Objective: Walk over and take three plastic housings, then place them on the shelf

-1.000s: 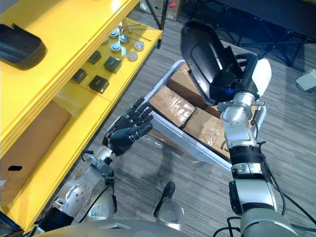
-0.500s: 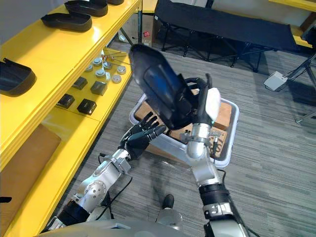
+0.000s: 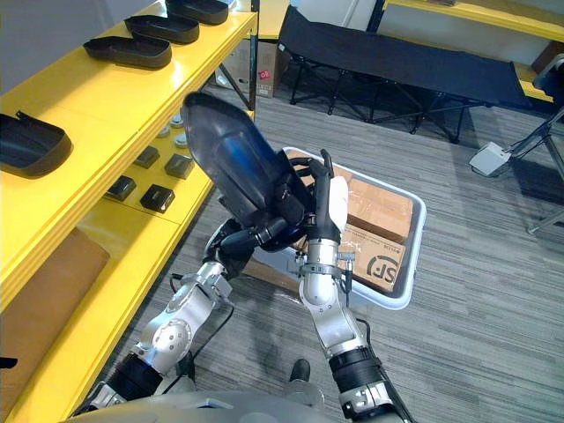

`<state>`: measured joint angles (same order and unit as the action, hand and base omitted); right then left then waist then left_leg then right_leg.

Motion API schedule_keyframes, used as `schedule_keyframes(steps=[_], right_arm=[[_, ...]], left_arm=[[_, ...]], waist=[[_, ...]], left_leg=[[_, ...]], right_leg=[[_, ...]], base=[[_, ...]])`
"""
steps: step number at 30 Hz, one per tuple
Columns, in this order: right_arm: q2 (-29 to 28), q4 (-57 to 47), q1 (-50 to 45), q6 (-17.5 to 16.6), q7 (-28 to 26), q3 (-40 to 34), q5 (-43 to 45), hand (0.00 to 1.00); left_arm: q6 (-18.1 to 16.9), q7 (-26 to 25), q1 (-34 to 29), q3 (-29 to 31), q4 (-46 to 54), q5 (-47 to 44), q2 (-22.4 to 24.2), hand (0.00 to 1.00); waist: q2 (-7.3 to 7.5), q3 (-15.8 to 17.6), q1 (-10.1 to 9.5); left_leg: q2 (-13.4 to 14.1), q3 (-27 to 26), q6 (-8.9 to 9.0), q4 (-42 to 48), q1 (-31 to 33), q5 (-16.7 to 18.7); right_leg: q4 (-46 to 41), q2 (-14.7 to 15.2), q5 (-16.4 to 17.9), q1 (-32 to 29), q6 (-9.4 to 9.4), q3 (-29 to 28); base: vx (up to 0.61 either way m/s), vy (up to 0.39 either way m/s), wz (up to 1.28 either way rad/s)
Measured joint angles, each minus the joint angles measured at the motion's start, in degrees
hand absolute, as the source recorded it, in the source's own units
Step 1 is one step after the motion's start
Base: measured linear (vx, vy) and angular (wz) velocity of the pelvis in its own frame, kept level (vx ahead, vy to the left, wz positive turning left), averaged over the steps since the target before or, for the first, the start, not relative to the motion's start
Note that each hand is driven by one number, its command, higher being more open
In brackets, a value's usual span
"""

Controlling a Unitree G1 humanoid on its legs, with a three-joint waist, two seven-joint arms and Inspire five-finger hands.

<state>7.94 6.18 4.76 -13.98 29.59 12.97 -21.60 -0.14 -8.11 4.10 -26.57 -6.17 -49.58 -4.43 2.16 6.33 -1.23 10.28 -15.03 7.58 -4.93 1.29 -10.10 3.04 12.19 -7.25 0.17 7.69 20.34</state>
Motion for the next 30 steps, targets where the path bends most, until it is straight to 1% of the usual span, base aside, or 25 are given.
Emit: schedule_keyframes(steps=[1,3,4,5,6,7,11,13,15,18,22,27,28,30], right_arm=[[0.0,0.01,-0.2,0.0,-0.01,0.09,0.01,0.0],[0.01,0.27,-1.11,-0.26,-0.24,0.21,0.34,0.0],[0.02,0.36,-1.56,-0.47,-0.28,0.56,0.76,0.0],[0.07,0.36,-2.12,-0.98,-0.39,1.13,1.09,0.0],[0.25,0.35,-3.72,-2.52,-0.54,2.83,1.5,0.0],[0.29,0.33,-5.31,-3.82,-0.36,4.18,1.82,0.0],[-1.22,0.33,-6.47,-5.42,-0.35,5.96,1.83,0.0],[-1.31,0.33,-6.16,-5.62,-0.32,6.14,1.81,0.0],[-1.29,0.33,-6.18,-6.73,-0.02,7.1,1.72,0.0],[-1.23,0.32,-6.44,-7.25,0.52,8.57,1.73,0.0],[-1.19,0.21,-6.65,-7.81,1.29,8.5,1.85,0.0],[-0.92,-2.16,-8.14,-10.32,2.51,8.58,1.84,0.0],[-0.85,-2.54,-8.52,-11.11,2.93,8.62,1.84,1.0],[-0.56,-2.56,-8.51,-12.08,3.4,8.89,1.84,1.0]], left_arm=[[-0.03,-0.09,-0.19,0.01,-0.01,-0.23,0.0,0.0],[-0.15,0.22,-0.72,0.18,-0.12,-4.35,-0.03,0.0],[-0.36,0.7,-1.13,0.37,-0.12,-6.84,-0.01,0.0],[-1.11,0.9,-1.6,0.73,-0.12,-9.73,0.18,0.0],[-2.96,0.93,-2.03,2.84,-0.13,-14.17,1.54,0.0],[-5.01,0.97,-2.05,5.31,-0.34,-16.19,2.58,0.0],[-8.32,2.91,-2.26,8.94,-0.77,-20.58,2.21,0.0],[-8.54,3.77,-2.51,8.89,-0.8,-20.66,2.22,0.0],[-8.67,4.03,-2.51,9.07,-1.34,-21.75,2.12,0.0],[-8.68,4.3,-2.5,9.07,-2.61,-22.27,2.23,0.0],[-7.94,6.14,-2.51,9.01,-2.66,-22.25,2.21,0.0],[-7.2,12.32,-2.5,9.41,-2.69,-22.26,2.17,0.0],[-7.19,13.9,-2.5,9.41,-2.69,-22.26,2.13,0.0],[-7.19,15.58,-2.5,9.42,-2.68,-22.29,2.12,0.0]], waist=[[-0.04,-0.04,0.0],[-0.07,-0.07,-0.06],[-0.05,-0.17,-0.02],[-0.01,-0.48,0.04],[0.13,-0.86,0.11],[0.19,-1.05,0.11],[0.22,-1.2,0.02],[0.42,-1.34,-0.29],[0.87,-1.85,-0.1],[1.29,-2.67,0.2],[1.25,-2.7,0.19],[1.22,-2.72,0.31],[1.22,-2.73,0.4],[1.22,-2.84,0.81]], left_leg=[[0.0,-0.06,0.0,0.0,-0.03,0.0],[0.01,-0.14,0.0,-0.12,-0.62,0.08],[0.01,-0.15,0.01,-0.18,-0.98,0.21],[0.03,-0.22,0.08,-0.19,-1.08,0.37],[0.1,-0.37,0.22,-0.2,-1.31,0.74],[0.16,-0.45,0.45,-0.2,-1.45,0.96],[0.18,-0.6,0.48,-0.21,-1.48,1.01],[0.16,-0.49,0.48,-0.2,-1.46,1.01],[0.16,-0.52,0.44,-0.19,-1.44,0.99],[0.17,-0.59,0.29,-0.15,-1.46,0.93],[0.16,-0.68,0.29,-0.02,-1.47,0.92],[0.16,-0.83,0.31,-0.01,-1.5,0.94],[0.16,-0.88,0.31,0.0,-1.52,0.94],[0.16,-0.97,0.33,0.0,-1.52,0.96]], right_leg=[[0.02,0.0,-0.01,0.01,0.01,0.0],[0.03,0.0,0.1,0.53,-0.08,-0.01],[0.05,0.0,0.4,0.86,-0.48,0.0],[0.05,0.0,0.47,0.77,-0.43,-0.02],[0.07,-0.06,0.69,0.77,-0.34,-0.08],[0.05,-0.1,0.75,0.8,-0.38,-0.13],[0.05,-0.1,0.76,0.76,-0.4,-0.22],[0.05,-0.08,0.78,0.79,-0.45,-0.17],[0.06,-0.08,0.77,0.76,-0.55,-0.17],[0.08,-0.08,0.7,0.73,-0.84,-0.17],[0.09,-0.08,0.72,0.69,-0.87,-0.19],[0.11,-0.08,0.75,0.65,-0.91,-0.25],[0.1,-0.07,0.75,0.61,-0.91,-0.29],[0.1,-0.05,0.75,0.53,-0.91,-0.36]], base=[[-0.01,-0.013,-0.04],[0.0,0.0,0.0],[0.0,0.0,0.0],[-0.02,-0.01,-0.04],[-0.02,-0.011,-0.05],[-0.01,-0.011,-0.05],[0.0,-0.003,-0.01],[0.0,0.0,0.0],[0.0,0.0,0.0],[0.0,0.0,0.0],[0.0,0.0,0.0],[0.0,0.0,0.0],[0.0,0.0,0.0],[0.0,0.0,0.0]])
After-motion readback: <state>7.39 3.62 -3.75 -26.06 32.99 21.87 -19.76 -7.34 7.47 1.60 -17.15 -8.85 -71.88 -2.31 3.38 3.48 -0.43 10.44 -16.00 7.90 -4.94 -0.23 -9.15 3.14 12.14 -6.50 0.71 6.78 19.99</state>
